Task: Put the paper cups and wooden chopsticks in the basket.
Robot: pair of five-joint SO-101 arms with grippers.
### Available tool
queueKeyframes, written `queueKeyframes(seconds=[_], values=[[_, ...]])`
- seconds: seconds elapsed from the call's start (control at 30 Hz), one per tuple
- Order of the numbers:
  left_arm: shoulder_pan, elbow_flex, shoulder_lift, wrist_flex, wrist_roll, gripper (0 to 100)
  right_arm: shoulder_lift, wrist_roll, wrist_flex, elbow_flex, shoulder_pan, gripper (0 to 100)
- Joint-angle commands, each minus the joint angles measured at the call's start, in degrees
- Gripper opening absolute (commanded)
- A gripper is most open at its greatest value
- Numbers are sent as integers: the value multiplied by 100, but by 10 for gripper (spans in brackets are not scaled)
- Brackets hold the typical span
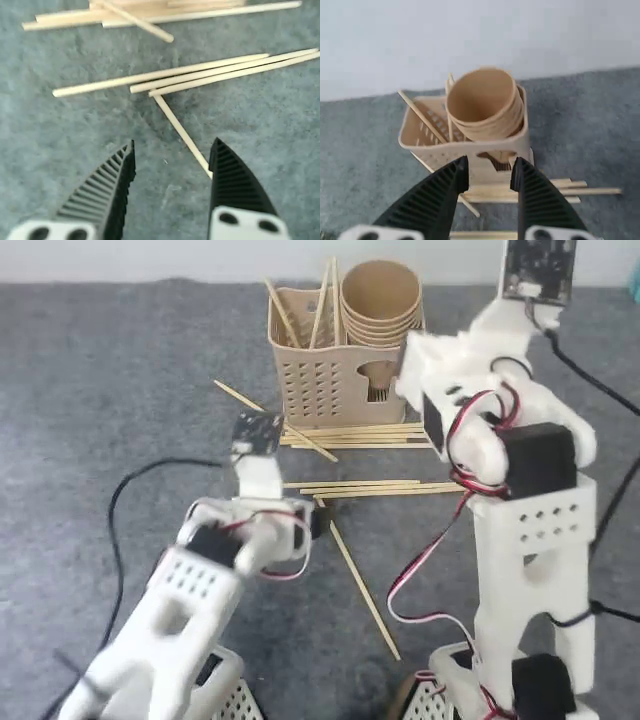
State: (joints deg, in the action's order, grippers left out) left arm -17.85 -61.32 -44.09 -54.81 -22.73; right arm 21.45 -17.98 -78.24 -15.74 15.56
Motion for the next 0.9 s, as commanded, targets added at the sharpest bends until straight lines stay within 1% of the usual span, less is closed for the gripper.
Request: queueKeyframes(seconds=[0.0, 0.13, 0.37, 0.53, 0.6, 0.73, 0.8, 0.87], values=[[-185, 1235, 1855, 35, -387, 227, 268, -79, -567, -299, -145, 144], [-536, 1692, 2980, -53, -747, 225, 277, -70, -884, -299, -207, 144], [-835, 2255, 4554, 70, -958, 225, 277, -62, -963, -299, -409, 144], [-862, 2721, 5099, -185, -976, 224, 277, -53, -963, -299, -409, 144], [-870, 2738, 5125, -176, -976, 186, 277, -53, -971, -299, -409, 144], [-1055, 2747, 5143, -158, -914, 2, 277, -53, -971, -299, -409, 144], [-1099, 2721, 5108, -105, -747, 19, 277, -53, -971, -299, -409, 144], [-1116, 2712, 5108, -123, -677, 11, 277, -53, -971, -299, -418, 144]])
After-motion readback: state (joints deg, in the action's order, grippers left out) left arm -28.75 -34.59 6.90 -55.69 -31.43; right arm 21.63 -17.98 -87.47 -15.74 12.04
